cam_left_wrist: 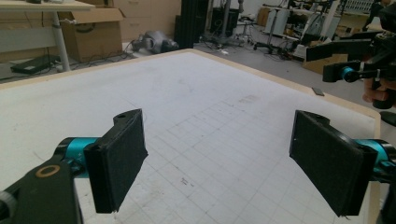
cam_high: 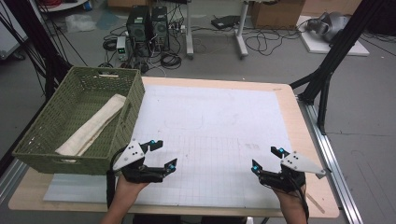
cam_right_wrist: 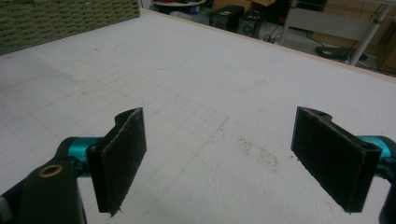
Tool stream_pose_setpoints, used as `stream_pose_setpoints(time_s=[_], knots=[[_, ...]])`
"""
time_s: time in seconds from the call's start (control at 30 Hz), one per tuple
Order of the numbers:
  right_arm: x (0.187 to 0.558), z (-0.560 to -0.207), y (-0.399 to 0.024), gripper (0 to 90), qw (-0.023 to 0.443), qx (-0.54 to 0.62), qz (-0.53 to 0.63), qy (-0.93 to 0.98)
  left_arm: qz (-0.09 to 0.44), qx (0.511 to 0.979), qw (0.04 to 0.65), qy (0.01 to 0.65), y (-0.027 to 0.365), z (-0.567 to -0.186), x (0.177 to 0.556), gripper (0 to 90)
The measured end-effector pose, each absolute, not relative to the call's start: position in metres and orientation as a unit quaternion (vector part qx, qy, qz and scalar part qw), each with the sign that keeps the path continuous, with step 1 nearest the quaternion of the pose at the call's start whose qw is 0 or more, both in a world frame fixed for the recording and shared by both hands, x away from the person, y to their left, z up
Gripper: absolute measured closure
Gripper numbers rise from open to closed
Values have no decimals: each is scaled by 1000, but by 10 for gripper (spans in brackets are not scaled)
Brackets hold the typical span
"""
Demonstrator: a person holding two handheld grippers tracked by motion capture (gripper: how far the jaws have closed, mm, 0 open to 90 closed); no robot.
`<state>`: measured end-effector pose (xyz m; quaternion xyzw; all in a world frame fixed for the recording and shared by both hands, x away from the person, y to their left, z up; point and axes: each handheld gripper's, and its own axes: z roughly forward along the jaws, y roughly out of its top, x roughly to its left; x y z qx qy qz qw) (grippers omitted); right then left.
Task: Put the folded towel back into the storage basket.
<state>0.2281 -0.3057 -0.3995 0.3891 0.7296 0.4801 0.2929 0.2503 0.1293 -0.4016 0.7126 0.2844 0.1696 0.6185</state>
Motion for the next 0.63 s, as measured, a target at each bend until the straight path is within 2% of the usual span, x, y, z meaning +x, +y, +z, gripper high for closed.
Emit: stream_pose_setpoints(time_s=[0.63], knots=[[230, -401, -306, 167, 291, 387, 485, 728, 171, 716, 612, 289, 129, -404, 251, 187]])
